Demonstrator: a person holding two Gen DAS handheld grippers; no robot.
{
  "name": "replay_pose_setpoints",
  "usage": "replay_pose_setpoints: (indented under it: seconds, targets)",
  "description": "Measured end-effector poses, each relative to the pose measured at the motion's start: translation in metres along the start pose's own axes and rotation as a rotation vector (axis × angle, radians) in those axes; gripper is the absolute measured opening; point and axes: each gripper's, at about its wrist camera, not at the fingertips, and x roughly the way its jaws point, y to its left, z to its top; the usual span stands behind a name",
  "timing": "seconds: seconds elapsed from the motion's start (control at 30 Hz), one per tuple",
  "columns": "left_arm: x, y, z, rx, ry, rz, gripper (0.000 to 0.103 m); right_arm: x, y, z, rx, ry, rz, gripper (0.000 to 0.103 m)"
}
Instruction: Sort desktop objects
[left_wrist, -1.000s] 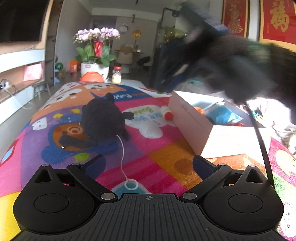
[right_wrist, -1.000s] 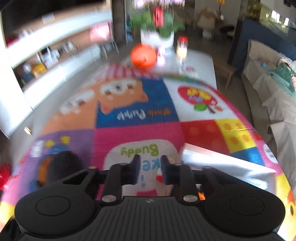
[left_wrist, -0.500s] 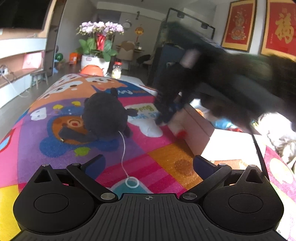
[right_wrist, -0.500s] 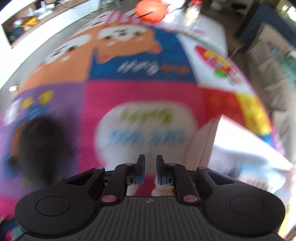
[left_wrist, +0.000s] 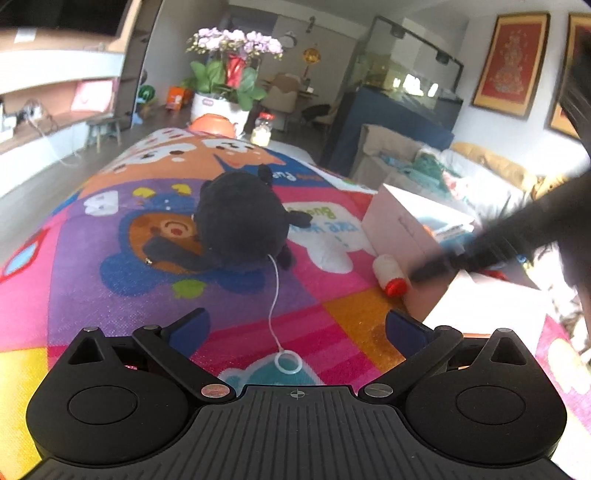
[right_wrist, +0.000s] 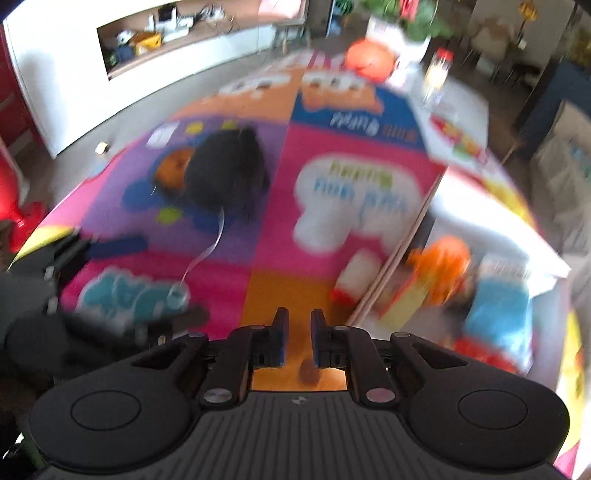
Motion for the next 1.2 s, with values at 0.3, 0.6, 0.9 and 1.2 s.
replay_pose_setpoints:
  seconds: [0.3,0.6,0.9,1.2]
  targets:
    - [-0.017,-0.013,-0.007,0.074,-0.097,0.076,0.103,0.066,-0.029,0.065,0.049,0.119,-0.191,0.007]
    - [-0.017,0.003,-0.005,-0.025,-0.096,0.046,0.103,0.014,-0.001,-0.001,0.011,0.266,0.104,0.012]
    - [-0.018,-0.028,-0.006,0.209,-0.091,-0.023,0.092,-0.059,-0.028,-0.046,0.074,-0.049,0.025,0.016]
    - [0.044,-0.06,0.042,0.396,0.017,-0.1,0.03,-0.083,-0.093,-0.138,0.318,-0.243,-0.047,0.049]
